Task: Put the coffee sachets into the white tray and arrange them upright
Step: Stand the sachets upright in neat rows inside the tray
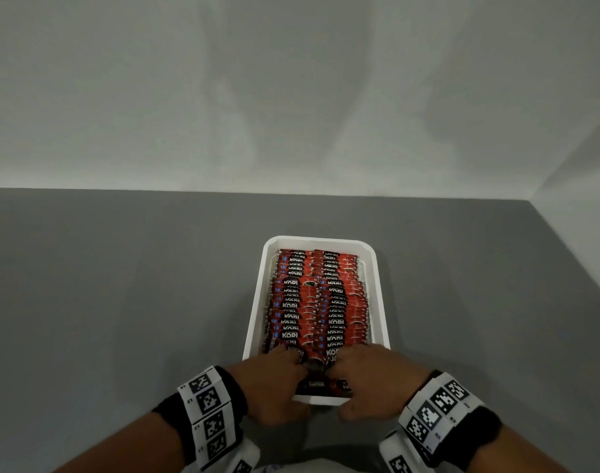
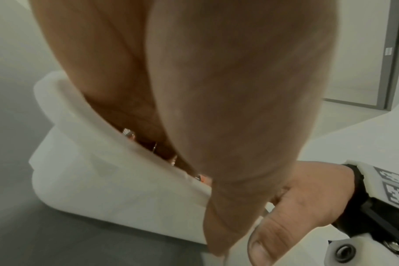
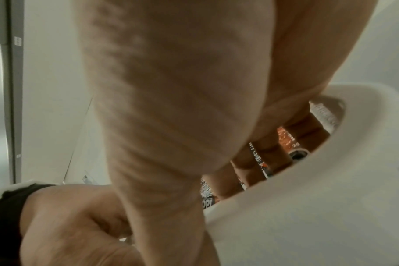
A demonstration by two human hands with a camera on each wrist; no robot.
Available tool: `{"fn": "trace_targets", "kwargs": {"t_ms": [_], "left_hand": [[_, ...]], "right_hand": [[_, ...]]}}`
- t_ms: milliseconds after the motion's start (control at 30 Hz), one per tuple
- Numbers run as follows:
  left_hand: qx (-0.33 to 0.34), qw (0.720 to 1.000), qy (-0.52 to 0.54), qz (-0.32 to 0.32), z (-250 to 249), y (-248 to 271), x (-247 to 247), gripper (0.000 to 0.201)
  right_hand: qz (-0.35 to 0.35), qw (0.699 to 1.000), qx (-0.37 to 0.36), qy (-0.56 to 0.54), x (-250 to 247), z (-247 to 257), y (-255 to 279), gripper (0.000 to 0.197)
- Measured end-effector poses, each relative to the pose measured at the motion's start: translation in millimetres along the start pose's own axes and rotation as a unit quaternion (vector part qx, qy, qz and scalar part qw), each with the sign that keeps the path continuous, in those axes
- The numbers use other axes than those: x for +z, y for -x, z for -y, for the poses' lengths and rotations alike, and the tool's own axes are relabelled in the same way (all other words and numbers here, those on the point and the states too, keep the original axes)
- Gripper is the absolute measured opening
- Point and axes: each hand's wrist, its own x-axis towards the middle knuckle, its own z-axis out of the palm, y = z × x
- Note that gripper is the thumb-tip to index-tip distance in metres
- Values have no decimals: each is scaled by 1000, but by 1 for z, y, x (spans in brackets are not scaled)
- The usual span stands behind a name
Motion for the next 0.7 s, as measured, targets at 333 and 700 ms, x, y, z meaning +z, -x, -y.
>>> {"fn": "trace_targets", "kwargs": {"t_ms": [333, 700], "left_hand": [[33, 990, 135, 3, -4, 5, -11, 48], [31, 972, 212, -92, 5, 9, -26, 21]], "right_hand": [[13, 995, -13, -99, -6, 4, 4, 45], [-54, 973, 5, -226, -22, -9, 4, 12]]}}
